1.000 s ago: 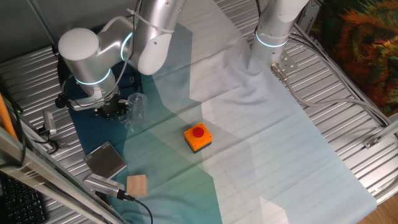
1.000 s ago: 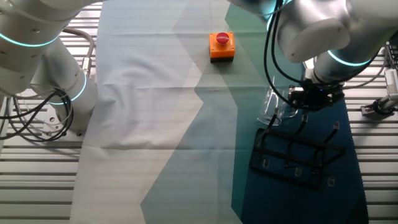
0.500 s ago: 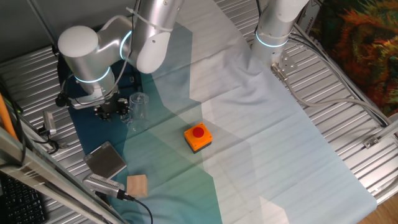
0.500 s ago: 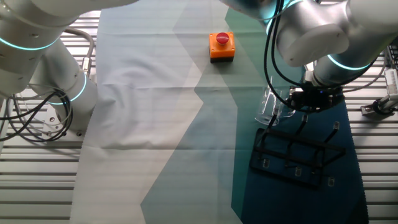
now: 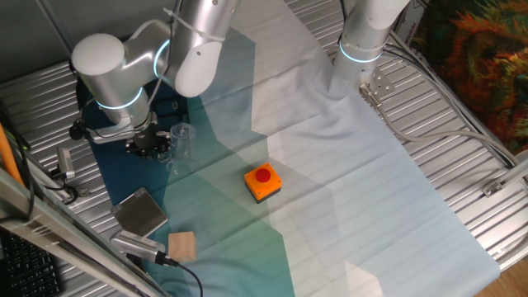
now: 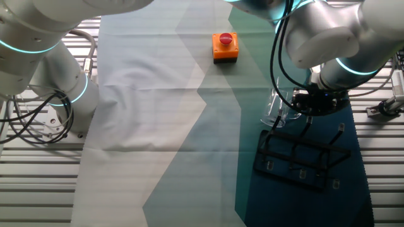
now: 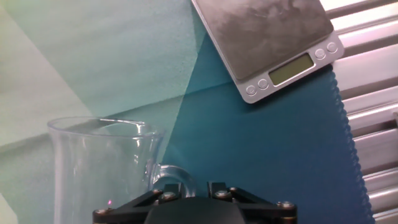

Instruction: Take the cup off the cup rack

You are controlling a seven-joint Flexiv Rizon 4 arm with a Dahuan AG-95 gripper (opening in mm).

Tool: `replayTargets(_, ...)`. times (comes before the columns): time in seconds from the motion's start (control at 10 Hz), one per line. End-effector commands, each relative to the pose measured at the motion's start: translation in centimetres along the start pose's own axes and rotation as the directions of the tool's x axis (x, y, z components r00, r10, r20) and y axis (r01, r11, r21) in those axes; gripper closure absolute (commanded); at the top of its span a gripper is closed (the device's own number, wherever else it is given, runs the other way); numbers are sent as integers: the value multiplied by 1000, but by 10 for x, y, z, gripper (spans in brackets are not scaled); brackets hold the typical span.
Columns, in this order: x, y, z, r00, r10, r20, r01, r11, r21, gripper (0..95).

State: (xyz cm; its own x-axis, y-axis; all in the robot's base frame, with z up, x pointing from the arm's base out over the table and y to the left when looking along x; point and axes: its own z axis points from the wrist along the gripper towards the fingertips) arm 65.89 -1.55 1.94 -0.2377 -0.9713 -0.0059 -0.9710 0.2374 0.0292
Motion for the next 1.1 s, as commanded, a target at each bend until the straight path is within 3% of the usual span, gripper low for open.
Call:
replayTargets(0.1, 0, 0, 2, 1000, 2, 1, -2, 1000, 7, 760)
replayTargets(0.3, 1, -1, 6, 1000, -2, 11, 2, 1000, -4, 760)
replayTargets(0.5, 2, -2, 11, 998, 8, 66, -7, 1000, -5, 760)
replayTargets(0.6, 1, -2, 13, 999, 5, 53, -5, 1000, -7, 760)
replayTargets(0.7, 1, -2, 13, 998, 18, 54, -15, 999, -51, 760)
replayTargets(0.9, 0, -2, 14, 998, 22, 64, -19, 999, -49, 760)
replayTargets(1.0, 0, -3, 16, 998, 11, 63, -10, 1000, -21, 760)
replayTargets(1.1, 0, -3, 18, 998, 4, 65, -3, 1000, -19, 760)
